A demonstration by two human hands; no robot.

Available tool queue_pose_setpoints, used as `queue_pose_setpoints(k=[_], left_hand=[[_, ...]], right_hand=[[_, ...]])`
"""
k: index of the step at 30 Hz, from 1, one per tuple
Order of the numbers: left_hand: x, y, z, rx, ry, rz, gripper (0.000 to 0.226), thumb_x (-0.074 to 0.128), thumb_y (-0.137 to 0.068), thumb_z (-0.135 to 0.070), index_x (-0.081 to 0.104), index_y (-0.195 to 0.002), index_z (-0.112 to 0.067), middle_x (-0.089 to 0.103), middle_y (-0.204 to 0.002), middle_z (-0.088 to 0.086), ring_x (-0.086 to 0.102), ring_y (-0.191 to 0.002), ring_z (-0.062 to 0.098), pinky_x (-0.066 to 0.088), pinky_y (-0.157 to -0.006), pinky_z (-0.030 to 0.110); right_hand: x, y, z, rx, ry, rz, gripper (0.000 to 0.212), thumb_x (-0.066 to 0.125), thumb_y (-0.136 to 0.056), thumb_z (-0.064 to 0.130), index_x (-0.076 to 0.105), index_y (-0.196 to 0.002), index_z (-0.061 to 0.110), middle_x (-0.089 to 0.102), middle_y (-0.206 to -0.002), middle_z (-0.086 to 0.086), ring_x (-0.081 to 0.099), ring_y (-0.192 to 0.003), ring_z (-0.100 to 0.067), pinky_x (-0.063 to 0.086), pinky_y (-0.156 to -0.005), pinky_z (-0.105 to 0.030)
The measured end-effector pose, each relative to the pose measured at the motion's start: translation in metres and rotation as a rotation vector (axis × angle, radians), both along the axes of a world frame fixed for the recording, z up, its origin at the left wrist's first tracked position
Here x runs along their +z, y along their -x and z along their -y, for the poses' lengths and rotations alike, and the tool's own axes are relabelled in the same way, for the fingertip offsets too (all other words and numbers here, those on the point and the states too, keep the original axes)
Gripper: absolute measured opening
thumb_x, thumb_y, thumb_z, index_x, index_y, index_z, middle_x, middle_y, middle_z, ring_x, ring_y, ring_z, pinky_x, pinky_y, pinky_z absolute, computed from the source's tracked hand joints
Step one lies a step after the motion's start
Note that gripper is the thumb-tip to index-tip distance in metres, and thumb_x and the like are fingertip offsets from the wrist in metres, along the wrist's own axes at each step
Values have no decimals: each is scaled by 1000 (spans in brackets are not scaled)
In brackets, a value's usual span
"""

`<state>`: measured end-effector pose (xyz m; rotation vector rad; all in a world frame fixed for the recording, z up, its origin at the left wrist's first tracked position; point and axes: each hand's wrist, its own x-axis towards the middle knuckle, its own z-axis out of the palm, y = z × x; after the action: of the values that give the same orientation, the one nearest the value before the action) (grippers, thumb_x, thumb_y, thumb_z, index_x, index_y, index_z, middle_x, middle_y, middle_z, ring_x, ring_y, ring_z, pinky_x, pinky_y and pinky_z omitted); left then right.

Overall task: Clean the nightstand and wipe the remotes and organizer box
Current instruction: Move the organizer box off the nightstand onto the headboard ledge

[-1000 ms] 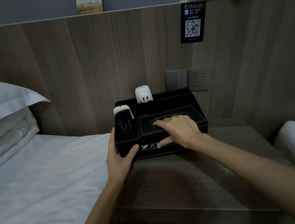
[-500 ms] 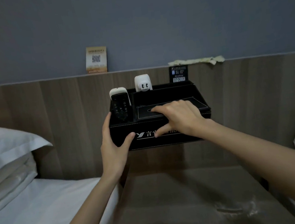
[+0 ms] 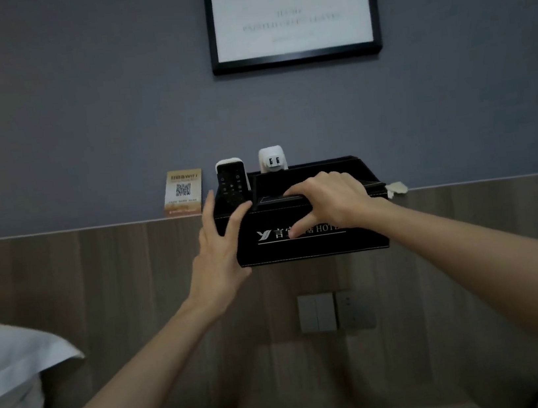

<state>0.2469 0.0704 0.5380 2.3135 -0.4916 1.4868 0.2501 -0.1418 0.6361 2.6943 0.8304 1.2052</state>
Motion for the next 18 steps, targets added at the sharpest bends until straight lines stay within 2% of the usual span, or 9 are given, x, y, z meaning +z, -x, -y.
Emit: queue_pose_setpoints(k=[4, 6, 10, 14, 16, 18], left_hand=[[25, -14, -9, 189, -135, 27, 108, 84, -65, -25, 18, -149, -43, -6, -162, -2, 32, -135, 29, 56, -67, 42], [38, -23, -17, 246, -180, 31, 112, 86, -61, -28, 18, -149, -41, 7, -160, 2, 31, -137, 30, 56, -68, 45], [57, -44, -32, 289, -189, 15, 110, 87, -57, -27, 25, -146, -39, 34, -146, 6, 42, -128, 28, 54, -69, 42], [70, -62, -44, 299, -189, 31, 112, 87, -52, -26, 28, -147, -39, 39, -140, 6, 50, -118, 27, 45, -61, 35], [78, -66, -47, 287, -206, 48, 113, 86, -52, -26, 28, -148, -37, 38, -139, 4, 51, -116, 25, 39, -62, 30], [83, -69, -48, 279, -212, 55, 111, 86, -54, -25, 28, -149, -36, 37, -140, 4, 52, -114, 25, 39, -62, 29]], right_hand=[[15, -20, -4, 26, -36, -5, 74, 70, -65, 70, 56, -128, 35, 69, -102, 7, 64, -96, -17, 40, -64, -30], [23, -30, -8, 33, -48, 7, 73, 70, -66, 69, 57, -128, 33, 69, -102, 7, 64, -95, -16, 45, -65, -31], [31, -54, -23, 52, -55, 61, 71, 69, -68, 68, 58, -126, 30, 70, -98, 6, 65, -89, -15, 50, -66, -31], [46, -74, -32, 68, -39, 136, 71, 68, -67, 70, 59, -124, 29, 71, -95, 5, 65, -86, -16, 45, -59, -29], [56, -78, -32, 84, -27, 159, 71, 68, -68, 69, 59, -125, 28, 70, -96, 4, 65, -87, -16, 43, -60, -29], [61, -80, -31, 94, -25, 180, 72, 69, -68, 68, 58, -127, 27, 70, -99, 4, 64, -90, -17, 44, -62, -29]])
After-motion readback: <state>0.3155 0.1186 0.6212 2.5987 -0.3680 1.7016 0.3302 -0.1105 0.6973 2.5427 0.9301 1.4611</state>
